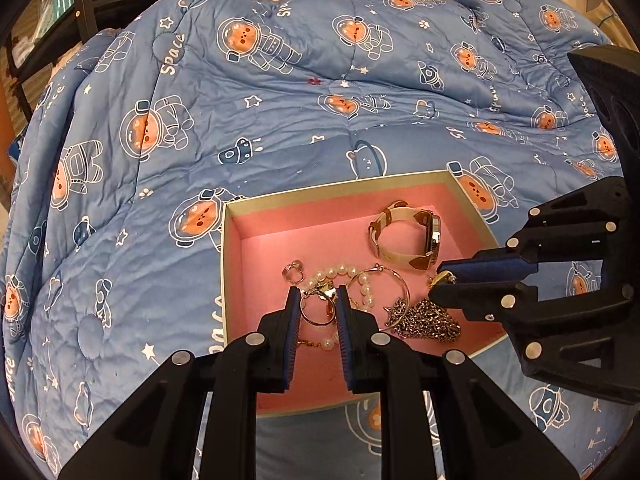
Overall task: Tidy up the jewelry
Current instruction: 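Carry the silver ring into the box with the left tool while the right tool carries the lock charm there, then open both tools to release the ring and lock charm in the box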
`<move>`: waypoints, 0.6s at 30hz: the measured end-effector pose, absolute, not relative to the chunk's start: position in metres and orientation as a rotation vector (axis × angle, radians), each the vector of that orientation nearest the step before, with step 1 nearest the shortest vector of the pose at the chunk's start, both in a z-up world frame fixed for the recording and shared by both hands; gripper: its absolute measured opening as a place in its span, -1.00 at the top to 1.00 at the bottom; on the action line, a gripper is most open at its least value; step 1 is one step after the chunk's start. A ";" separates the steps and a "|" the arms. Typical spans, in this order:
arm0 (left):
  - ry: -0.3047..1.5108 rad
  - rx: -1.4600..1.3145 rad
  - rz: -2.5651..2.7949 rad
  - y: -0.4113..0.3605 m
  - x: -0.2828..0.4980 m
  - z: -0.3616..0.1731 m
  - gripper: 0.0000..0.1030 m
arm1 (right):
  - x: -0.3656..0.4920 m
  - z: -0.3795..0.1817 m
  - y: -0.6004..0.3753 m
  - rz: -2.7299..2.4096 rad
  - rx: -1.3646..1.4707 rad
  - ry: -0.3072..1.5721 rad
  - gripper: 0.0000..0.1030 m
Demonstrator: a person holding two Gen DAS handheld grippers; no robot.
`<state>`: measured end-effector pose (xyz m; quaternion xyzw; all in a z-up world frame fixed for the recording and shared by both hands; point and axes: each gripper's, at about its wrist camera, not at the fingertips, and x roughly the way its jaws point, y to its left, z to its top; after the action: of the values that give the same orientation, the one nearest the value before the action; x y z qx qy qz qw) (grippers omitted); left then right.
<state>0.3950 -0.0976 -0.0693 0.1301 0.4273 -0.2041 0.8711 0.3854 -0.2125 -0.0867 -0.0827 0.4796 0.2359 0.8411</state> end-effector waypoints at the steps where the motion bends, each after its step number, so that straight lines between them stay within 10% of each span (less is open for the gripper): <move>1: 0.900 0.270 -0.425 -0.098 0.398 -0.071 0.67 | 0.387 -0.088 -0.211 0.498 -0.185 1.019 0.77; 18: 0.981 0.229 -0.433 -0.104 0.417 -0.094 0.67 | 0.406 -0.111 -0.198 0.509 -0.180 1.097 0.76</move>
<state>0.4168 -0.1035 -0.0938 0.1088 0.4663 -0.2060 0.8534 0.4061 -0.1977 -0.1109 -0.0846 0.5149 0.2390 0.8189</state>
